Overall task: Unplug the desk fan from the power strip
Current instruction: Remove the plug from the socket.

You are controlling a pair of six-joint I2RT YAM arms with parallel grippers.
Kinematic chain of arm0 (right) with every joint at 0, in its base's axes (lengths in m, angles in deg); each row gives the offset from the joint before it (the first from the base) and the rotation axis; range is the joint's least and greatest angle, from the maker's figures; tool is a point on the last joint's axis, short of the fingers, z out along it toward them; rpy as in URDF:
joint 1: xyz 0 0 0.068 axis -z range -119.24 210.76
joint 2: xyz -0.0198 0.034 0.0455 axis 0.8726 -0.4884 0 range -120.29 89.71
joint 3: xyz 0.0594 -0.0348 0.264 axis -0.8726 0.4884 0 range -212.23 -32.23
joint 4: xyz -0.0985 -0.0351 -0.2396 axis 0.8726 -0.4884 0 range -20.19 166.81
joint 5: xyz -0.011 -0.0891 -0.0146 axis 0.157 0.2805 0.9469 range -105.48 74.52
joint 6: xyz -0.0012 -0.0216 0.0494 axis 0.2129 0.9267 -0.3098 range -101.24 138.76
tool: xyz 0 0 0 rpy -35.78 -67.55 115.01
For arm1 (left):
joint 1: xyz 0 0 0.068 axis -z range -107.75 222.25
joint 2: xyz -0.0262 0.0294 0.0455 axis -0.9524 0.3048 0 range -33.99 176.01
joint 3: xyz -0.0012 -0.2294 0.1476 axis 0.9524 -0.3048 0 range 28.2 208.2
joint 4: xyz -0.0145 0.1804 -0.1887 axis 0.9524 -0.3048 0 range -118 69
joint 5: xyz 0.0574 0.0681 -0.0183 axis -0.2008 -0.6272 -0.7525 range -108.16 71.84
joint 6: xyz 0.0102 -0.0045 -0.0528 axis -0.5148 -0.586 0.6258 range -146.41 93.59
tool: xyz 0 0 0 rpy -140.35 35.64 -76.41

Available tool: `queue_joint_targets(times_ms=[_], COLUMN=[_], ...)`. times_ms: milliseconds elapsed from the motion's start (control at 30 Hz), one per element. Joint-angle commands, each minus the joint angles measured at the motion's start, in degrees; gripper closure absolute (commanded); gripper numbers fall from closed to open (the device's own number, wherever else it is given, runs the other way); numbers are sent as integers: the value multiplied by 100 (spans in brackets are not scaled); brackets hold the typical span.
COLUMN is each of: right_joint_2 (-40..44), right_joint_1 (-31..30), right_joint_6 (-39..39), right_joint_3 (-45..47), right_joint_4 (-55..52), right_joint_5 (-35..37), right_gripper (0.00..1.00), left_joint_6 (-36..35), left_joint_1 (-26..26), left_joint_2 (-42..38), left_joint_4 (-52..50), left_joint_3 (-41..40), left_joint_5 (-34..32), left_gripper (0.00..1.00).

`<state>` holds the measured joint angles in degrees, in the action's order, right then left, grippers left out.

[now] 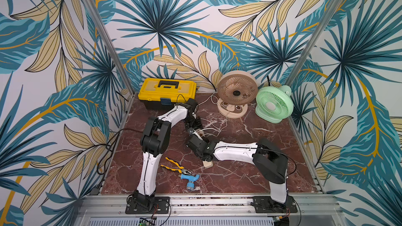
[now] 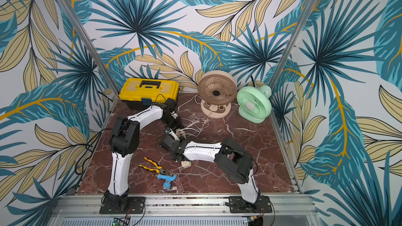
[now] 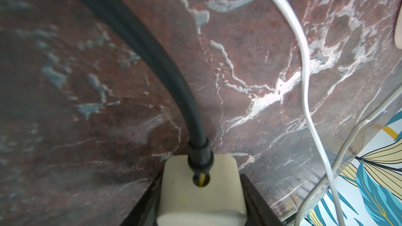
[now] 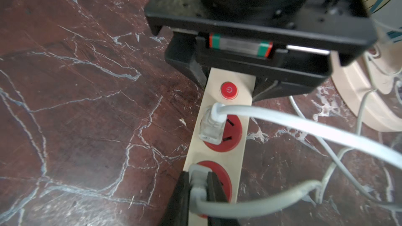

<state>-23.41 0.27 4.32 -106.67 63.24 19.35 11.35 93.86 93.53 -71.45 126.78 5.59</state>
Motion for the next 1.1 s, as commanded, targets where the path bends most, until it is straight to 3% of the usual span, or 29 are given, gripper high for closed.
queue_joint_targets(times_ms=[0, 367, 733, 1067], right_joint_2=[-81, -7, 746, 624], right_joint_1=[-484, -455, 609, 683], right_joint_6=[580, 397, -1203, -1229], right_joint_3=[-90, 24, 951, 814], right_joint_4=[-134, -54, 305, 260], right_joint_5=[178, 406, -1134, -1455], right_gripper=[100, 100, 100, 100], left_joint_6=[-94, -106, -120, -148], left_joint_1=[-39, -31, -31, -28], left_joint_2=[844, 844, 844, 844], left_joint_4=[45, 38, 27, 19], left_joint_3=[-346, -345, -336, -337], left_joint_5=[-1131, -1136, -1142, -1140], left_gripper=[100, 100, 100, 100])
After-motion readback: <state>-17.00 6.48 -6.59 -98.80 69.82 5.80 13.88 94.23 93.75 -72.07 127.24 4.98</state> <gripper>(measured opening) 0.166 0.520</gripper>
